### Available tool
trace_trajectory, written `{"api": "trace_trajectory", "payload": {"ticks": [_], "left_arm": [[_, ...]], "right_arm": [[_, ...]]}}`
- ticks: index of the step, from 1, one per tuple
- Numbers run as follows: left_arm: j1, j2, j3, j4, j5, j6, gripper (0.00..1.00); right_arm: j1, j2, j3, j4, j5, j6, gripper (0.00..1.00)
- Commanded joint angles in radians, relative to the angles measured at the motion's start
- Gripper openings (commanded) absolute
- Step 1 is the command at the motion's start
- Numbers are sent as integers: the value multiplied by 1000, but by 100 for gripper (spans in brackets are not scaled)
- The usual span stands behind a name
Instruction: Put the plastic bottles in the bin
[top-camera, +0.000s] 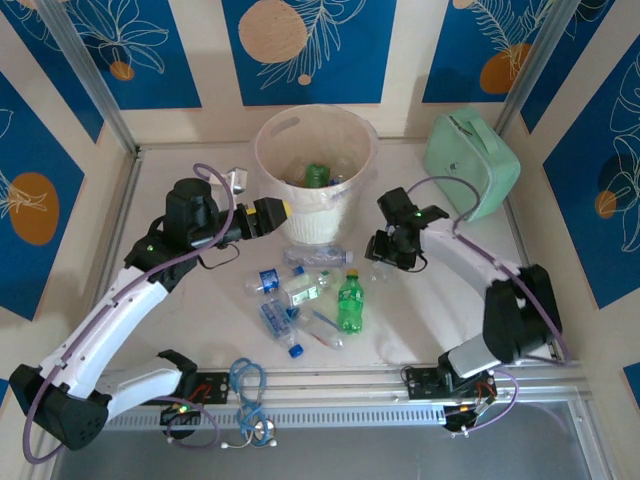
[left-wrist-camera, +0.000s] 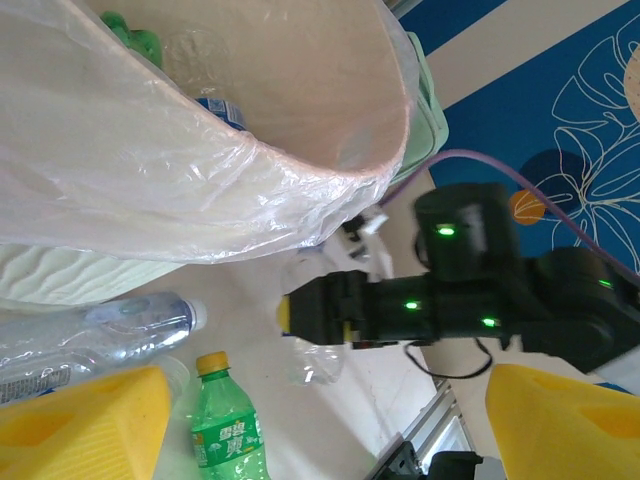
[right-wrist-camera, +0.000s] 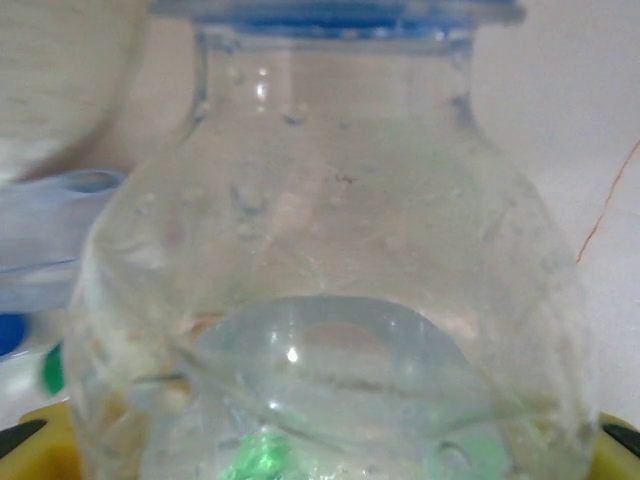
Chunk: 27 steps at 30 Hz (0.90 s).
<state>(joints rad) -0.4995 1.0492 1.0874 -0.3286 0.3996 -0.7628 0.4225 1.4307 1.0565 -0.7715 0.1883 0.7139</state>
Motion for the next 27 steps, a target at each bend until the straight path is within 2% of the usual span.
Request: {"api": "trace_trajectory", "payload": {"ticks": [1,7,12,20,27], "left_arm": [[7,7,27,20,4,-14,82],[1,34,51,53,45,-33,83],[-26,65,78,75,65,-36,83],[-96,122,127,125,106,-41,84],[-148,166,160,153,110,-33,81]], "right_arm": [[4,-122,-9,-12,-5,4,51],[70,-292,40,-10,-47,-35,50],[193,-343,101,-11,-22,-62,49],[389,-353,184,17,26,-122,49],[486,-306,253,13,23,-165,49]]}}
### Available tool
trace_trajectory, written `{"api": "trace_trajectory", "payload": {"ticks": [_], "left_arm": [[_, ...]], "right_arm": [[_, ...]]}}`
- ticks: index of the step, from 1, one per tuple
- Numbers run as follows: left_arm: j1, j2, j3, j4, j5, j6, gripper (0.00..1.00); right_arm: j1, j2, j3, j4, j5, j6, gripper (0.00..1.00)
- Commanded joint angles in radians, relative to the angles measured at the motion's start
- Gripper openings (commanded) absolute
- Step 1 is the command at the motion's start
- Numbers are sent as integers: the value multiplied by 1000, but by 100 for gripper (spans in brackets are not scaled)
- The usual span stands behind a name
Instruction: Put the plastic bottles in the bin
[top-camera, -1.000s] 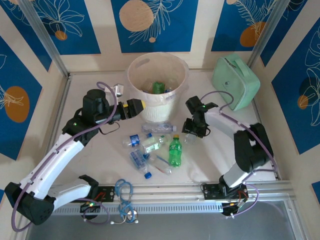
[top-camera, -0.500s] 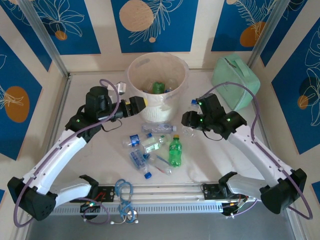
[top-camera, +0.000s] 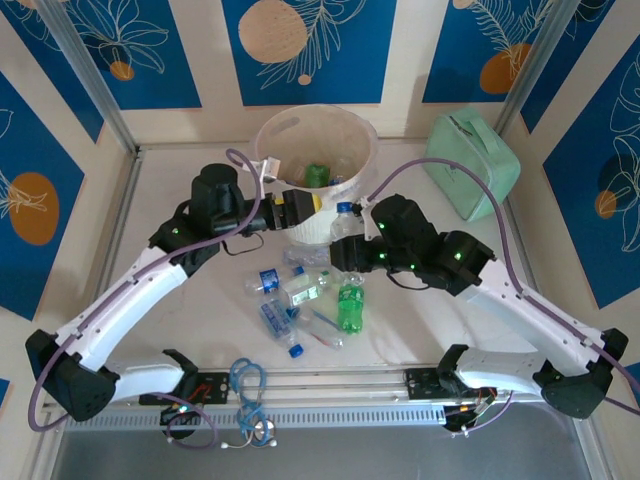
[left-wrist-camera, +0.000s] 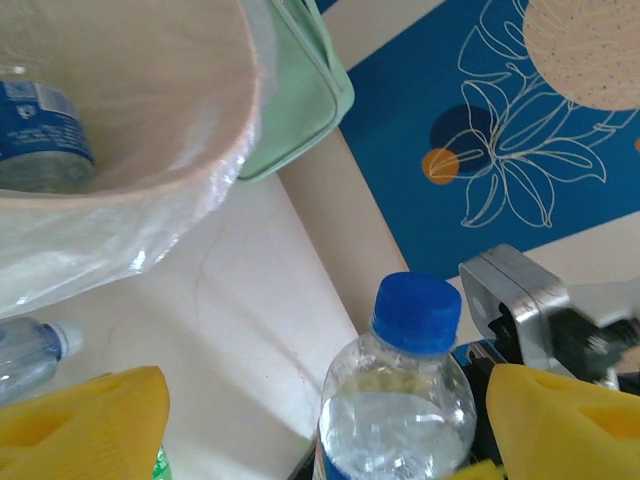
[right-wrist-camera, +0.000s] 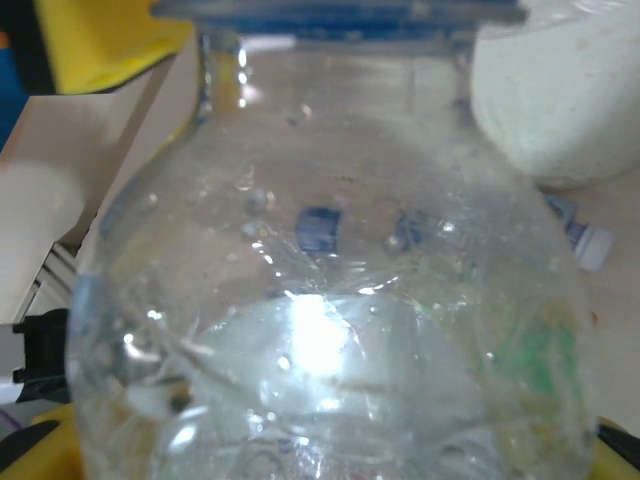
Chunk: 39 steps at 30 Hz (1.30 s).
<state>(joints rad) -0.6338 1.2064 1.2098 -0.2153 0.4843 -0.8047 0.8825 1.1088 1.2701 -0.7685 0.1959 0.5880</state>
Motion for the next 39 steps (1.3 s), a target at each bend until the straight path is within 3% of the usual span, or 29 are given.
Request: {"api": "trace_trajectory", "payload": {"ticks": [1,5,27,33,39], "left_arm": [[-16,15,37,44,28,9,79],[-26,27,43,53,42,6,72],[-42,49,2,117,106,-14,58],[-42,47,-5,125,104,-20,43],[-41,43,6,127,82,-15,37]], "right_arm": [[38,23,46,13,16,-44,49],[62,50,67,13,7,-50,49],[76,74,82,43,-52,-45,50],[75,74,83,48,-50,-42,50],[73,66,77,46,-36,-39,50]]}}
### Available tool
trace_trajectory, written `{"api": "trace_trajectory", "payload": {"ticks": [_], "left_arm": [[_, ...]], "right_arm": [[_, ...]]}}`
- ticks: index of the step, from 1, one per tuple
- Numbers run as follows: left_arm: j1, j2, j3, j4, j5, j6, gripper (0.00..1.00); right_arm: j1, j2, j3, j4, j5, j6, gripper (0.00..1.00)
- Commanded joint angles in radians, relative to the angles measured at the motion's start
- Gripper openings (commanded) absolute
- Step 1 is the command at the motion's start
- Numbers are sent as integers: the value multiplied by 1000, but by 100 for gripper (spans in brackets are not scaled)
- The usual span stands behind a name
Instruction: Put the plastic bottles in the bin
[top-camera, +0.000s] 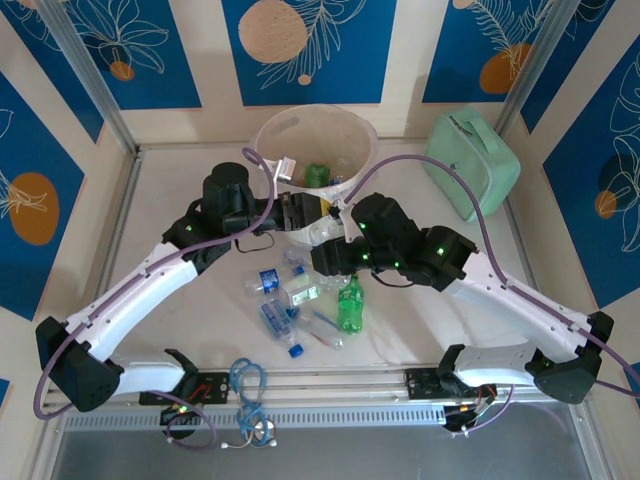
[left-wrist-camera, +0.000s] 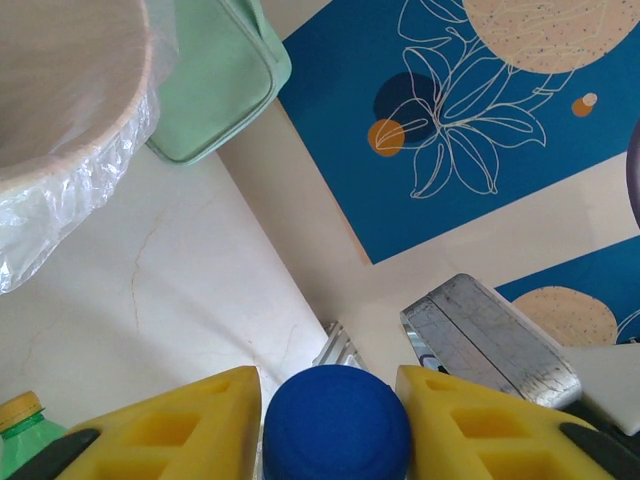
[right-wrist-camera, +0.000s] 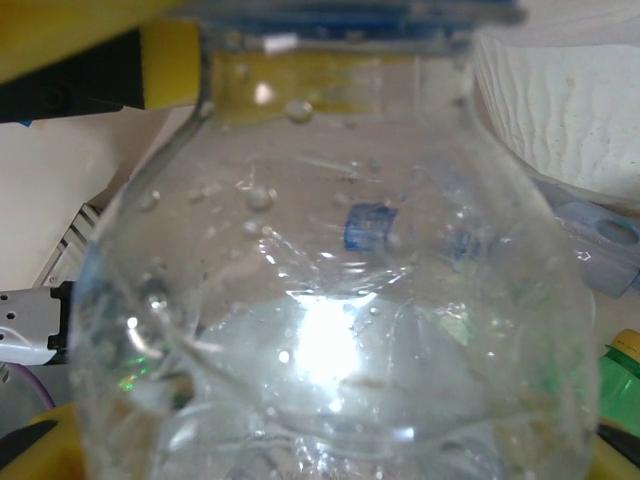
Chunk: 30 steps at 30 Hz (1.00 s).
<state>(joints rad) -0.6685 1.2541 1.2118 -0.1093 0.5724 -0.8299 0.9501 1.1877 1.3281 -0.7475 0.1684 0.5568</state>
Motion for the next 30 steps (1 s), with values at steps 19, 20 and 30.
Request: {"api": "trace_trajectory", "payload": {"ticks": [19,20,30], "left_arm": [[133,43,259,-164,-262,100,24],[157,51,277,-158,-296,75,24],[243,326,514,95,-349,-214,22]], "right_arm": [[-90,-209,-31,-67,149,51,91],[-109,-241,-44,-75,149,61,91],[-220,-411,-165,-139,124,143,92]]}}
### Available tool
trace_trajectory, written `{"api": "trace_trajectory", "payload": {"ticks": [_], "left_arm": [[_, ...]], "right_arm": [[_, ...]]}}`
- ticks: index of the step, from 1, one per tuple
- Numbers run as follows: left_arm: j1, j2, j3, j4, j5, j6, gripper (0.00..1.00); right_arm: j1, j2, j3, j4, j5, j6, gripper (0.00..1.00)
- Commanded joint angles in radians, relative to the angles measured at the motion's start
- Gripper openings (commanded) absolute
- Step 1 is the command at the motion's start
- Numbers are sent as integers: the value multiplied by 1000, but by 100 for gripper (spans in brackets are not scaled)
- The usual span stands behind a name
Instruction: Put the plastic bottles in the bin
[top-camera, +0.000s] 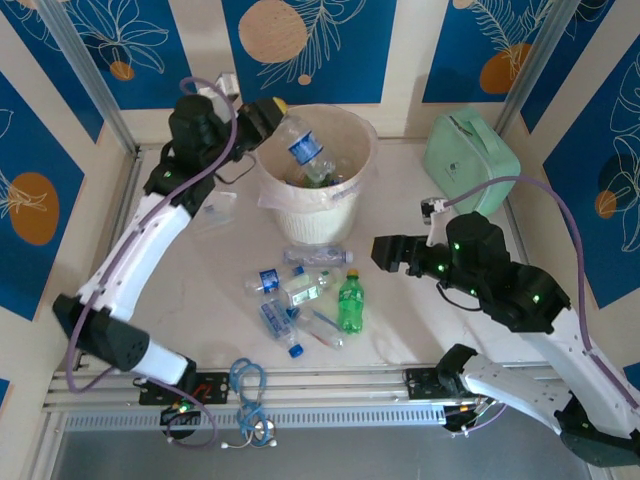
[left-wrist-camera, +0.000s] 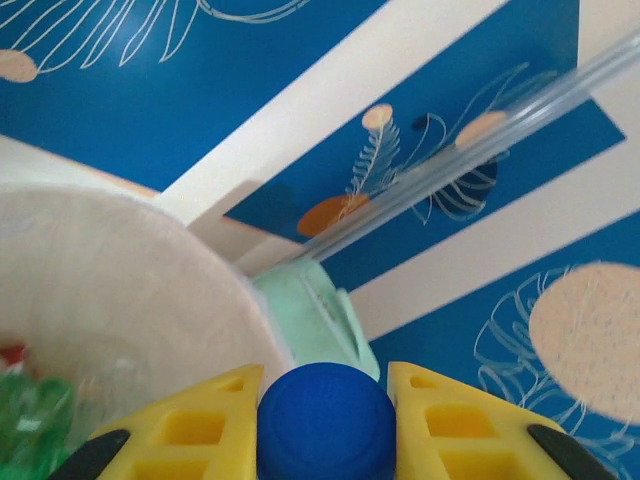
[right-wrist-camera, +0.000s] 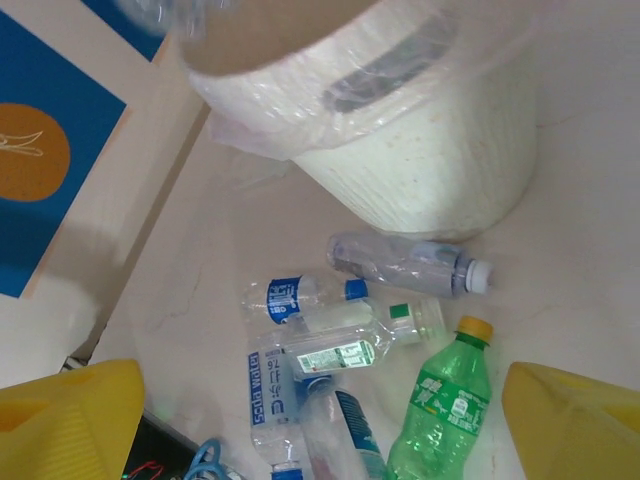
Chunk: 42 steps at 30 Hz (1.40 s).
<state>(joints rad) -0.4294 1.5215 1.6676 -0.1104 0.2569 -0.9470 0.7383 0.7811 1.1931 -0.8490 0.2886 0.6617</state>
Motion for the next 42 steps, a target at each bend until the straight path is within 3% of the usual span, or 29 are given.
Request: {"api": "trace_trajectory", "payload": {"ticks": [1,5,12,14,17,19,24,34,42], "left_arm": [[4,89,78,107,-53,-108,22],[4,200,142,104,-108,-131,21],[3,361,239,38,-101,-150,20],[3,378,238,30,-98,-153,29],[0,393,238,41,-77,-152,54],[-2,396,253,34,-69,-140,65],[-4,385,314,6,-50,-103,76],[-9,187,282,-80,-6,62,81],[-9,-166,-123,-121,-23,173,83]], "right_arm": [[-9,-7,-40,-41,6,46,92],[-10,-12,-67,-55,19,74,92],[-15,-43,-106,-82,33,106,92],[-21,-46,-110,-102,50,115,92],[-48,-38,-114,-135,62,127,93],[-67,-23,-113,-151,61,131,93],[-79,9,-117,-176,48,138,94],[3,134,-214,-208,29,260,94],[59,344,-300,-28,-88,374,95]]}}
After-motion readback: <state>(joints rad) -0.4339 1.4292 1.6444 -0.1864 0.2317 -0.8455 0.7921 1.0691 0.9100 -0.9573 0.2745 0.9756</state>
